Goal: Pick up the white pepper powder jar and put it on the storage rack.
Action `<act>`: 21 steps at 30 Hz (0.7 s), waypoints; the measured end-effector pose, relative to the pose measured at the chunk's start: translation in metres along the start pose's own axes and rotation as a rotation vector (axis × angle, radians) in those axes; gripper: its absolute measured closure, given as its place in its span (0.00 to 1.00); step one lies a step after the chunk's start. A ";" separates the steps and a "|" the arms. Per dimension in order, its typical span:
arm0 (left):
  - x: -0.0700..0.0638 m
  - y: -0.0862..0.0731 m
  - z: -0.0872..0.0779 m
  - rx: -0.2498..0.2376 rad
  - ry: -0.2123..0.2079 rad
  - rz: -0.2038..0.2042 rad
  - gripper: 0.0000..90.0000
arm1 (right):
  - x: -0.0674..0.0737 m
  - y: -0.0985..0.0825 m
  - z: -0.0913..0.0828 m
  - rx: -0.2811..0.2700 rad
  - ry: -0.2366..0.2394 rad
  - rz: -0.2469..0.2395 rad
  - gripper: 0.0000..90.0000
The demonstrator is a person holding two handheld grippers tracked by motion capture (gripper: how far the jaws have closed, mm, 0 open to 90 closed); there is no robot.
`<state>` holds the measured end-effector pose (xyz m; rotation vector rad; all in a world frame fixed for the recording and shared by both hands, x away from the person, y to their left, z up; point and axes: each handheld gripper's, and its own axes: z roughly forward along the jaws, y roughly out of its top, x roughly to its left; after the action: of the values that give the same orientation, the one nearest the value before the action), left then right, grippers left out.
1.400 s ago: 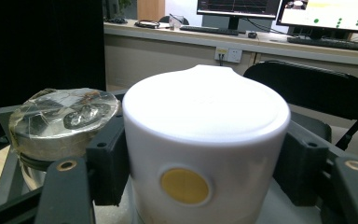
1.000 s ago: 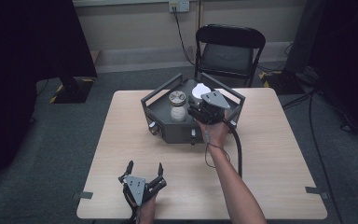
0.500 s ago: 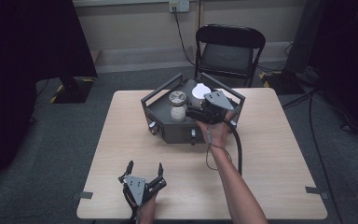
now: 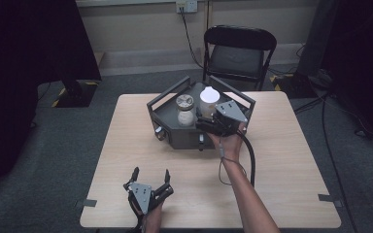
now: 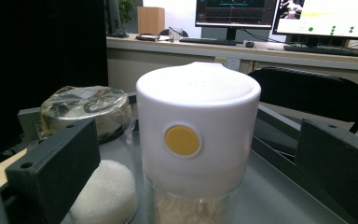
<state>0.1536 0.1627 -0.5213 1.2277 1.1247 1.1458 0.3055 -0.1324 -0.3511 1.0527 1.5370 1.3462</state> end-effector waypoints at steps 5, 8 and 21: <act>0.000 0.000 0.000 0.000 0.000 0.000 0.00 | 0.004 -0.013 -0.009 -0.040 0.012 -0.006 0.00; 0.000 0.000 0.000 0.000 0.000 -0.001 0.00 | 0.004 -0.015 -0.013 -0.055 0.017 0.005 0.00; 0.000 0.000 0.000 -0.001 0.000 0.000 0.00 | 0.005 -0.038 -0.038 -0.096 0.023 0.013 0.00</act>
<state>0.1536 0.1627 -0.5213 1.2274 1.1242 1.1460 0.2650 -0.1427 -0.3851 0.9923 1.4695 1.4315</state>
